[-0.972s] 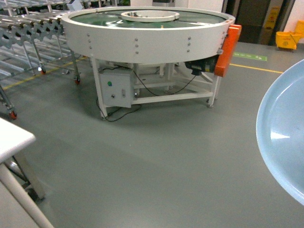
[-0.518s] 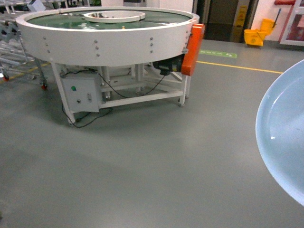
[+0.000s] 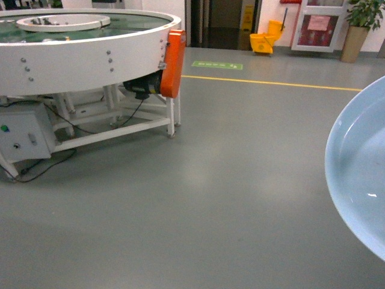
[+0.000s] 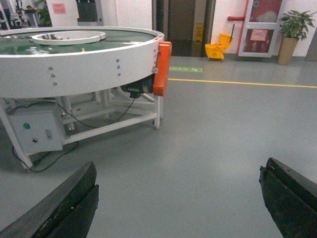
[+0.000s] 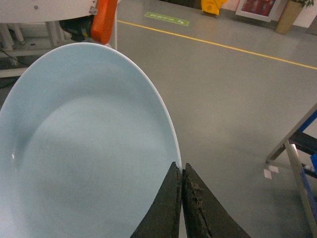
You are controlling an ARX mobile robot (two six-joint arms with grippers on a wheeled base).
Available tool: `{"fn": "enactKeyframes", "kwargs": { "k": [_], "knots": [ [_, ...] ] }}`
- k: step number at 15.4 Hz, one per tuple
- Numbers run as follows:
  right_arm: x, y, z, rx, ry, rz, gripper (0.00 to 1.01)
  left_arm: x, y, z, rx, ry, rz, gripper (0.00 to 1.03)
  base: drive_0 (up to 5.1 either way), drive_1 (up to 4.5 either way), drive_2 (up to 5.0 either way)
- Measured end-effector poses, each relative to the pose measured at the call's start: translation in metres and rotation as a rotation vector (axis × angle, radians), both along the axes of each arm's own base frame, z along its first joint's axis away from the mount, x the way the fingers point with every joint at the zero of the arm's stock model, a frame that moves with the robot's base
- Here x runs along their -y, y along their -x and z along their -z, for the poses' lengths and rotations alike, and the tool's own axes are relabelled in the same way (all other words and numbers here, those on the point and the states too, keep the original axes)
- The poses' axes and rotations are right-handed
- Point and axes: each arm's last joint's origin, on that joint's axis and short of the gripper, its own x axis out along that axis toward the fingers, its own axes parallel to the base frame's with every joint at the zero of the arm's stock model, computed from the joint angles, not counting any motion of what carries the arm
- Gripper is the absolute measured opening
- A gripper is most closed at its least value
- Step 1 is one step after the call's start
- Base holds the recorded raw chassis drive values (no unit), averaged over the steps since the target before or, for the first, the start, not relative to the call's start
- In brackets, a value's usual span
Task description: Place blue tray on left shelf second layer neatly
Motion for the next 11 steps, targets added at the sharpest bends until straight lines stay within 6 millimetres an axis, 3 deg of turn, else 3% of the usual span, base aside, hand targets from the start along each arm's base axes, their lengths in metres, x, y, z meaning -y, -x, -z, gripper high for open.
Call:
{"fn": "enactKeyframes", "kwargs": {
  "k": [4,6,11],
  "knots": [
    [0.0,0.0001,-0.0002,0.002,0.0,0.0,0.02,0.0,0.0,-0.0006,0.006,0.0,0.0,0.98,1.7,-0.77,-5.4],
    [0.0002,-0.0005,0.0008,-0.006,0.0,0.004,0.02,0.0,0.0,-0.0005,0.005,0.0,0.0,0.98,-1.5,-0.76,-2.2],
    [0.0001,0.0001,0.0001,-0.002,0.002,0.003,0.02,-0.0001,0.0,-0.0004,0.005,0.0,-0.001,0.98,-1.8,2.57,-6.1]
  ]
}}
